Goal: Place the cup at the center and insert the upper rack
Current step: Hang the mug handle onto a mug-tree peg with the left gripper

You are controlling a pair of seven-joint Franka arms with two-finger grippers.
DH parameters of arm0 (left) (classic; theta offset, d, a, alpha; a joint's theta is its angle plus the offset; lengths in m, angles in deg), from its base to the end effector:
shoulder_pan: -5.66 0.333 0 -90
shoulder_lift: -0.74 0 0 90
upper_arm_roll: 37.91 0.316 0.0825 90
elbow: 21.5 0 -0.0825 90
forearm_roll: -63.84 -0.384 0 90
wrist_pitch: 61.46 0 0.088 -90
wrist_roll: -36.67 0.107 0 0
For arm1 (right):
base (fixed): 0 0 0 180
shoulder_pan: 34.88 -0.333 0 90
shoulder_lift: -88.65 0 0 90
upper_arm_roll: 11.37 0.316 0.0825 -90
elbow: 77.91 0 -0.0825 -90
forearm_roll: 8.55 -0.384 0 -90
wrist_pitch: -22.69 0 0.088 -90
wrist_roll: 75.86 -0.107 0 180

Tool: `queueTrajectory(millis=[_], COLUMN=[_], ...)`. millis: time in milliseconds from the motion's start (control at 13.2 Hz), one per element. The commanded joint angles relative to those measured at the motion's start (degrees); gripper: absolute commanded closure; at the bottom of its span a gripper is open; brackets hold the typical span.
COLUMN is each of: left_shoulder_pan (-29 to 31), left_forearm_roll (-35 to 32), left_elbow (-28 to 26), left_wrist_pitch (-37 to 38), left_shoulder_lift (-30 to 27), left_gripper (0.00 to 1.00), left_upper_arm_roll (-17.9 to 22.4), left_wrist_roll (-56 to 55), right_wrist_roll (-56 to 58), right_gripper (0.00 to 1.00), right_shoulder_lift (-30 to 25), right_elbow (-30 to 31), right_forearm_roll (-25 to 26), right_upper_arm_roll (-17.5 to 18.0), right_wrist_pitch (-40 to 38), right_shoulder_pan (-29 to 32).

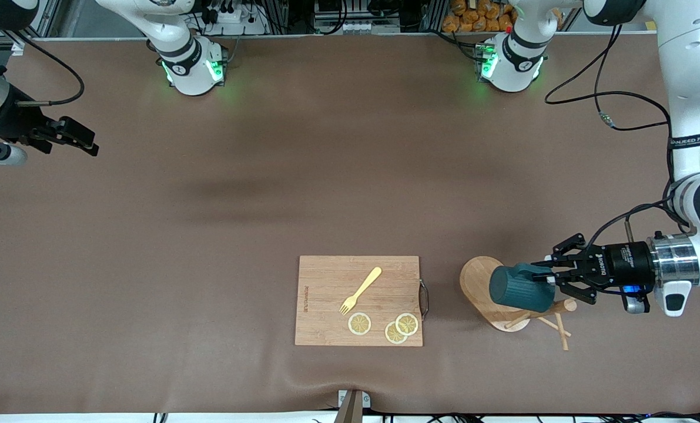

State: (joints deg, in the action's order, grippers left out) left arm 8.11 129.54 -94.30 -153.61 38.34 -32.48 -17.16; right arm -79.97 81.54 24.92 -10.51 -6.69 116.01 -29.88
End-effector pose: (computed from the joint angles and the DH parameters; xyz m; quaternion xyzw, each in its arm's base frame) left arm 0.7246 -0.0133 0.4005 0.6742 0.5204 -0.3213 0.4140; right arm 0.5166 0.0029 0.5898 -0.9989 0.0404 0.0215 0.0113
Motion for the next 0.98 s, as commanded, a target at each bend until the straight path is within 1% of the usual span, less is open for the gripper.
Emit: queueTrajectory(millis=[0,227,530,909], left_shoulder_pan=[1.2,2.1,3.3,3.0], left_forearm_roll=[2.2,2.8,5.7,5.8], left_elbow=[-0.1,-0.1,-0.1,-0.4], left_wrist_pitch=[1.5,1.8,2.1,2.1], left_shoulder_lift=[0.3,0.6,2.1,3.3], left_gripper=[1.00,1.00,1.00,1.00], left_upper_arm_roll=[-0.6,-0.7,-0.7,-0.6], left_wrist_roll=[1.4,2.4,3.3,5.1], right_wrist_roll=[0.8,0.9,0.9,1.0], right_gripper=[0.00,0.00,0.00,0.00], right_shoulder_lift=[-1.2,-1.1,-1.2,-1.2], right_elbow=[0.7,0.8,0.8,0.8], right_forearm_roll=[0.0,0.0,0.0,0.0], right_upper_arm_roll=[0.8,0.8,0.8,0.8], right_wrist_pitch=[-0.2,-0.2,-0.5,-1.0], right_shoulder_pan=[1.2,1.2,1.2,1.2])
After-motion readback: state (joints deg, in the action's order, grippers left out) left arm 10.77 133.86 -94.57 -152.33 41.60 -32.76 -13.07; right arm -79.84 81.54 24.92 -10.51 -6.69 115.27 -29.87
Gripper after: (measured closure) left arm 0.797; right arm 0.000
